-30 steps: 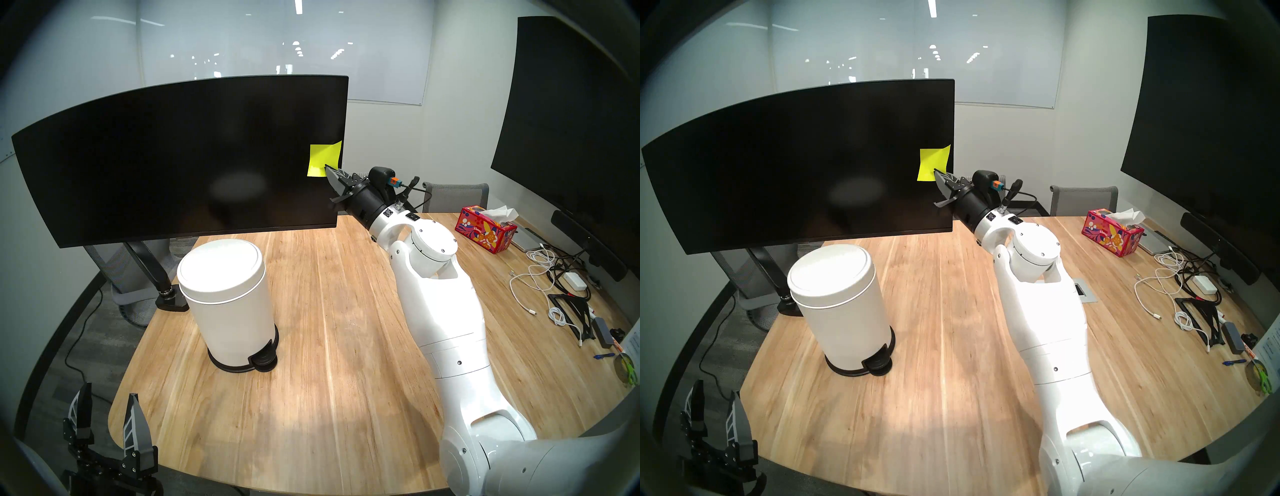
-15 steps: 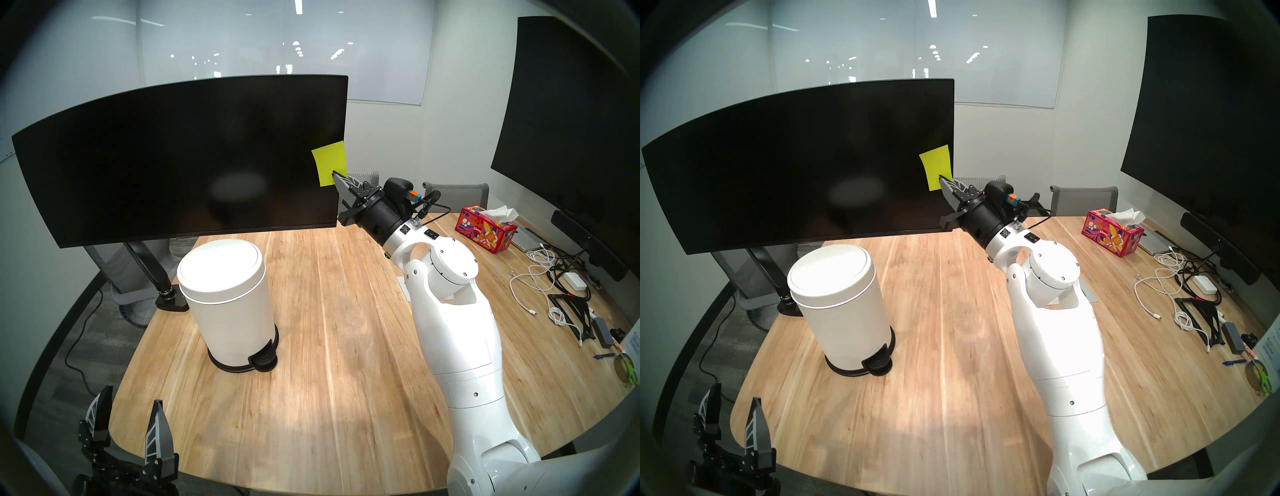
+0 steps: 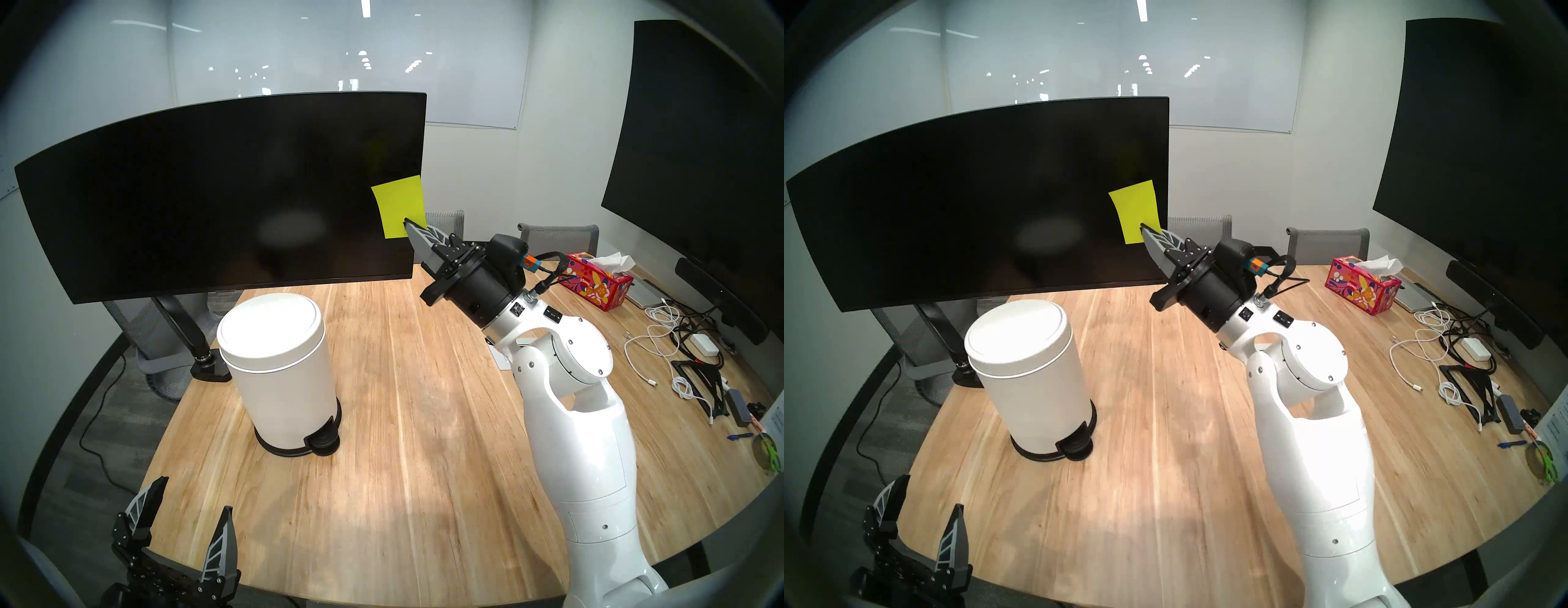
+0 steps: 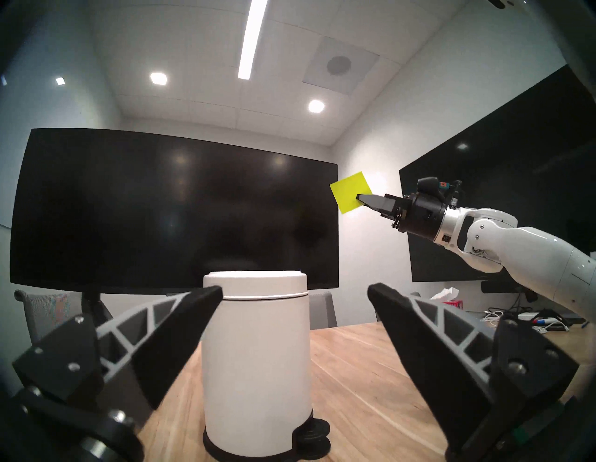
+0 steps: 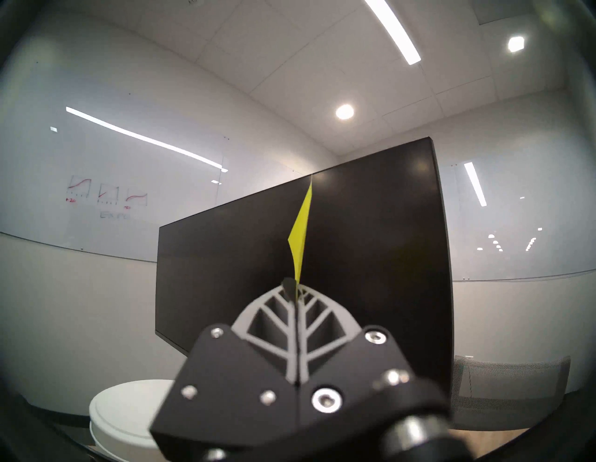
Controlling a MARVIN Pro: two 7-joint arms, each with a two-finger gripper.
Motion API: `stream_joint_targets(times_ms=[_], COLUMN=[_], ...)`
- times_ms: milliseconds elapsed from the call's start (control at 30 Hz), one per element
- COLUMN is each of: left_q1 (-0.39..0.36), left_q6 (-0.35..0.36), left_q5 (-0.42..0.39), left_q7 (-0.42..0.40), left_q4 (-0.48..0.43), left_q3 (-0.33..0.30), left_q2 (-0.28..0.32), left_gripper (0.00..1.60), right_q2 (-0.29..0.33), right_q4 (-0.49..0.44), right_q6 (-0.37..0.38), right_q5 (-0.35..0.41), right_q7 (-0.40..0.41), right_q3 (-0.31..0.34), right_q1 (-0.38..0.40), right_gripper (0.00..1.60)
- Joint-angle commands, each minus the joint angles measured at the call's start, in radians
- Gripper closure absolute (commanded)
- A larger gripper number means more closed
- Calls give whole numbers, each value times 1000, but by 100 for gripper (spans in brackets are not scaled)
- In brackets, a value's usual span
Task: Peel the sticky note off the monitor, open the trash can lid and drop the sticker into the trash can
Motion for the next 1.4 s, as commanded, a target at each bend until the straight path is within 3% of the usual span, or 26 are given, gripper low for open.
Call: stream_joint_targets(times_ms=[0, 67, 167, 200, 400, 533, 567, 633, 767, 900, 1367], left_q1=[-35, -45, -55, -65, -112, -176, -188, -211, -268, -288, -400], left_q6=[-1, 1, 16, 21, 92, 161, 180, 208, 278, 319, 450], left_q5=[20, 27, 22, 25, 41, 73, 81, 96, 179, 223, 492], left_q7=[-42, -38, -32, -30, -28, -17, -15, -7, 21, 34, 61], left_q4=[9, 12, 15, 18, 34, 47, 46, 39, 39, 39, 23], left_q3=[3, 6, 14, 16, 46, 72, 76, 83, 79, 74, 56], left_q2=[63, 71, 88, 95, 144, 152, 156, 158, 159, 170, 220], left_gripper=[121, 137, 144, 160, 160, 160, 160, 160, 160, 160, 160], right_q2=[38, 48, 57, 60, 76, 72, 84, 81, 78, 76, 63], right_q4=[-131, -145, -165, -182, -254, -313, -303, -322, -360, -376, -409], right_q6=[-4, -2, 2, 7, 27, 33, 42, 38, 32, 30, 32], right_q5=[28, 33, 35, 33, 26, 12, 16, 9, -3, -11, -44], right_q7=[27, 34, 37, 34, 23, 8, 9, 2, -16, -24, -45], right_q3=[22, 25, 30, 32, 36, 45, 38, 46, 58, 58, 22], right_q1=[-132, -146, -165, -182, -257, -336, -312, -350, -409, -426, -437], right_gripper=[160, 160, 160, 160, 160, 160, 160, 160, 160, 160, 160])
